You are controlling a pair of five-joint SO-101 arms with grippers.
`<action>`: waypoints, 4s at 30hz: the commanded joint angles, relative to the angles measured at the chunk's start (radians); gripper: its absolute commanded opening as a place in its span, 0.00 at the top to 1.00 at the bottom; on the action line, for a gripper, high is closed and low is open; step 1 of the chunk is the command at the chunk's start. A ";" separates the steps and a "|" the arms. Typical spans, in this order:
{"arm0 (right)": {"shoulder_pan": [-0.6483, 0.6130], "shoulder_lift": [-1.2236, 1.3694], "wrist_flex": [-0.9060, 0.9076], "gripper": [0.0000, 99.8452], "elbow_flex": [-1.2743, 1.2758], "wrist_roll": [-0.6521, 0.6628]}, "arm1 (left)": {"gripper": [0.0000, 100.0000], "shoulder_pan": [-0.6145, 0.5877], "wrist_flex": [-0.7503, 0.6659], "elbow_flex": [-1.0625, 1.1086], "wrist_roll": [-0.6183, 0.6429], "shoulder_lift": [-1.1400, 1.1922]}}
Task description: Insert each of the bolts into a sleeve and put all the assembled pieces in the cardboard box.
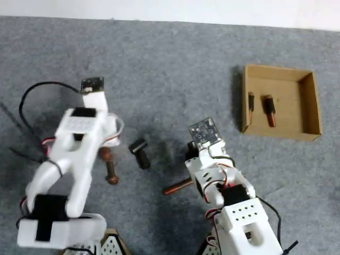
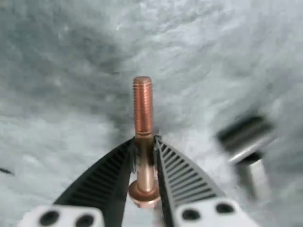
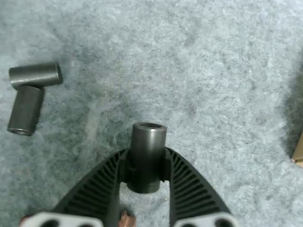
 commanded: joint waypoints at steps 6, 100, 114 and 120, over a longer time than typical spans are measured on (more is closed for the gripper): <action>0.015 -0.016 -0.028 0.99 -0.004 -0.003 | 0.99 -0.125 -0.003 -0.004 -1.100 -0.148; 0.015 -0.016 -0.028 0.99 0.019 -0.002 | 0.73 -0.395 0.209 -0.714 1.092 0.667; 0.015 -0.021 -0.028 0.99 0.036 -0.002 | 1.00 -0.437 0.178 -0.707 1.120 0.673; 0.015 -0.021 -0.028 0.99 0.039 0.061 | 1.00 -0.386 0.192 -0.717 1.114 0.650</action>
